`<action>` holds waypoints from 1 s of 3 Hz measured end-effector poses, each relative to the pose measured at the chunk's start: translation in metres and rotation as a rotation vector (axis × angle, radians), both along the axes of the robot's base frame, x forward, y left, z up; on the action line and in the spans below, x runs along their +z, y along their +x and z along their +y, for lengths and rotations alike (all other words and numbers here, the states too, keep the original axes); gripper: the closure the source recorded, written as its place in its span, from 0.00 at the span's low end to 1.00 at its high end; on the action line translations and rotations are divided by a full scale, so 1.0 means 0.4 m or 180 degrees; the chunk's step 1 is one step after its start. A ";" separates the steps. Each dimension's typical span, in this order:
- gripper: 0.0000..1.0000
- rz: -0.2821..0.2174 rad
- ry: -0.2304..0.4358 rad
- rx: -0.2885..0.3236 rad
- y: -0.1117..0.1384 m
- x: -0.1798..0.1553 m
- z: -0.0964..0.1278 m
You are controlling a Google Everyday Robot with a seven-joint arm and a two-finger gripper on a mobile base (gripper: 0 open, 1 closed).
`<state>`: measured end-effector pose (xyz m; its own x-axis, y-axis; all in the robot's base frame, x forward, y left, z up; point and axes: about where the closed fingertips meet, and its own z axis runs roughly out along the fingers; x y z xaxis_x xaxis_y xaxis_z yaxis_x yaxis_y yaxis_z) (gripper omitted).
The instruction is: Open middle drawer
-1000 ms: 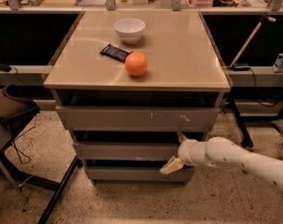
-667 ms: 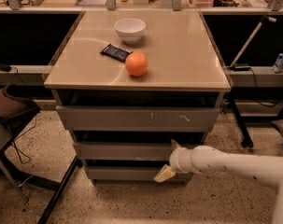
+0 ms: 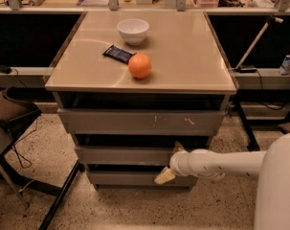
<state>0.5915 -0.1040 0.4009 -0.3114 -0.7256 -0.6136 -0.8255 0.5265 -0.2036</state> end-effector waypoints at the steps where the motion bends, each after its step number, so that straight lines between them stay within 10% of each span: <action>1: 0.00 0.0039 0.0142 0.0071 0.011 0.025 0.000; 3: 0.00 -0.0021 0.0710 0.0161 0.108 0.129 -0.006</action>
Offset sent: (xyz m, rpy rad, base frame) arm 0.0753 0.0032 0.0991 0.4607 0.0420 0.1226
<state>0.6346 -0.1062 0.4525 -0.2734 -0.5864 -0.7625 -0.8510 0.5170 -0.0924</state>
